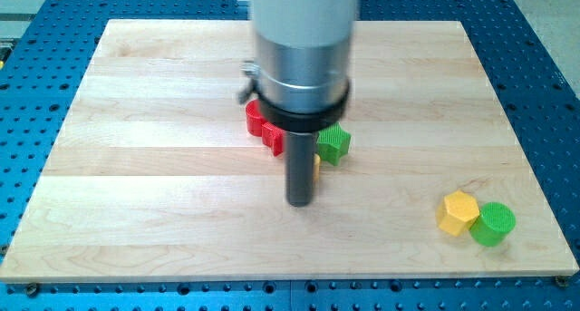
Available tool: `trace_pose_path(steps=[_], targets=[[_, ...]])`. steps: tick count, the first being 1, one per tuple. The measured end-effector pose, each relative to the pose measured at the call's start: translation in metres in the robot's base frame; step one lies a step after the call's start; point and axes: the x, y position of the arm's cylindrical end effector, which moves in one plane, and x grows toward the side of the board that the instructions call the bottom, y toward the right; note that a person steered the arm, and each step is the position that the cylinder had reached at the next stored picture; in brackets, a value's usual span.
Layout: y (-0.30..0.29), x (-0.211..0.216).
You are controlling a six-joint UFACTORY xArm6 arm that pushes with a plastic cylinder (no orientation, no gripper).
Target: Separate yellow heart from the blue triangle
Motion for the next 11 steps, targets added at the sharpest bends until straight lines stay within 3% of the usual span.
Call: trace_pose_path(steps=[2,4,6,8,11], targets=[[0.02,0.021],[-0.062,-0.057],[-0.122,-0.079],[-0.065,-0.107],[-0.037,-0.009]])
